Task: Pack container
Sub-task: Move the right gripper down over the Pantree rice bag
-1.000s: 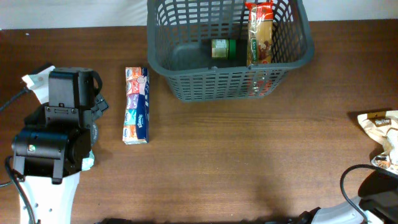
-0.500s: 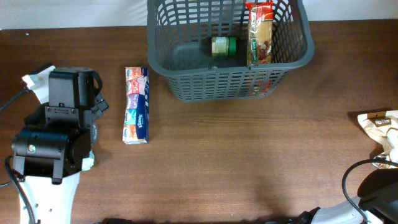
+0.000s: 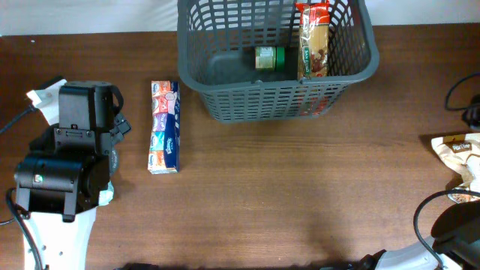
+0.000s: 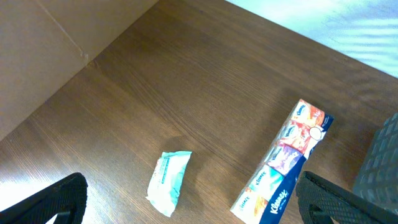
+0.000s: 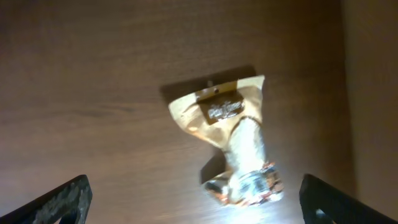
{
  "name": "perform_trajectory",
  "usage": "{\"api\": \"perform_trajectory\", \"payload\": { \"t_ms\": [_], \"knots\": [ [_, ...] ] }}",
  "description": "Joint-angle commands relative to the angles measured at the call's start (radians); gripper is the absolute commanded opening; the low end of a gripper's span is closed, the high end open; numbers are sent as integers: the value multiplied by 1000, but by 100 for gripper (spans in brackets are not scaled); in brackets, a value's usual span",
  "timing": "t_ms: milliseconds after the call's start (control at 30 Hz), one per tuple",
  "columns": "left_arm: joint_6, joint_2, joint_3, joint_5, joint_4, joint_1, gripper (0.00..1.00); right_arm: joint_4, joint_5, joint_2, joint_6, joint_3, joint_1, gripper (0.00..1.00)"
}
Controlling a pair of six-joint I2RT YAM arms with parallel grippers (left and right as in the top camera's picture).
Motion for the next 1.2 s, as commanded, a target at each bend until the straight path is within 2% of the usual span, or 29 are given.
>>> {"api": "perform_trajectory", "payload": {
  "t_ms": [0,167,433,800,933,1167],
  "knots": [
    [-6,-8,13,3,2,4,100,36,97,34,-137,-29,-13,99],
    [-6,-8,13,3,2,4,100,43,146,78,-137,-38,-33,99],
    [-6,-8,13,3,2,4,100,182,251,101,-138,-40,-61,99],
    [-6,-8,13,3,2,4,100,102,158,232,-144,-54,-118,99],
    [-6,-8,13,3,2,4,100,56,76,258,-269,-54,-118,99],
    [-6,-8,13,3,2,4,100,58,71,317,-279,-56,-118,99]
  ]
}}
